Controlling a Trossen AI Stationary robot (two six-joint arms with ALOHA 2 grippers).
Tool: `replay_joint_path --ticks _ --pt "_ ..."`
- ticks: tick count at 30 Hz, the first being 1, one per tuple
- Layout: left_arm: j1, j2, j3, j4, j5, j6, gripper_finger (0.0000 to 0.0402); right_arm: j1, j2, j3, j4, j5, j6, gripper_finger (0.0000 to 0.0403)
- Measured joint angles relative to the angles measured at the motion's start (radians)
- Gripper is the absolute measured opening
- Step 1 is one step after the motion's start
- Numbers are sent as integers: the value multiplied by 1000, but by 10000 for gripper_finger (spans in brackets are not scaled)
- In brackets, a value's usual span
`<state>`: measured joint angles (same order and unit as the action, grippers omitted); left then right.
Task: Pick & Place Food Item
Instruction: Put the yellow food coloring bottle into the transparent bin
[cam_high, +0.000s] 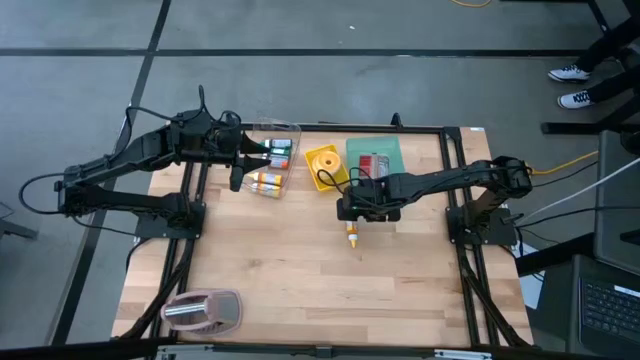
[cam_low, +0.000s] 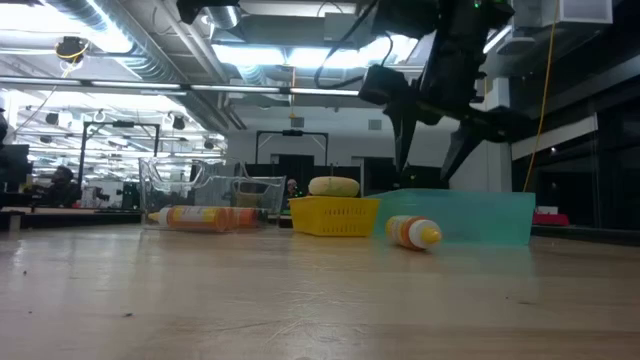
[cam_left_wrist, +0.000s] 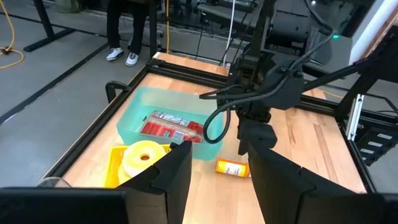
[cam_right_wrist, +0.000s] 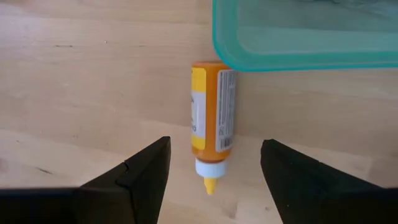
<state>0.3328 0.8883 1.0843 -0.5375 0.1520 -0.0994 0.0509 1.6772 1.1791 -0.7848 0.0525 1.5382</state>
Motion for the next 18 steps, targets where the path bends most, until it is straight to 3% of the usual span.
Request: replay_joint_path --ticks 8,18 --pt "0 0 0 -15 -3 -2 152 -4 22 -48 67 0 18 247" --pt "0 0 0 -14 -4 -29 152 -27 158 -48 241 -59 -40 247"
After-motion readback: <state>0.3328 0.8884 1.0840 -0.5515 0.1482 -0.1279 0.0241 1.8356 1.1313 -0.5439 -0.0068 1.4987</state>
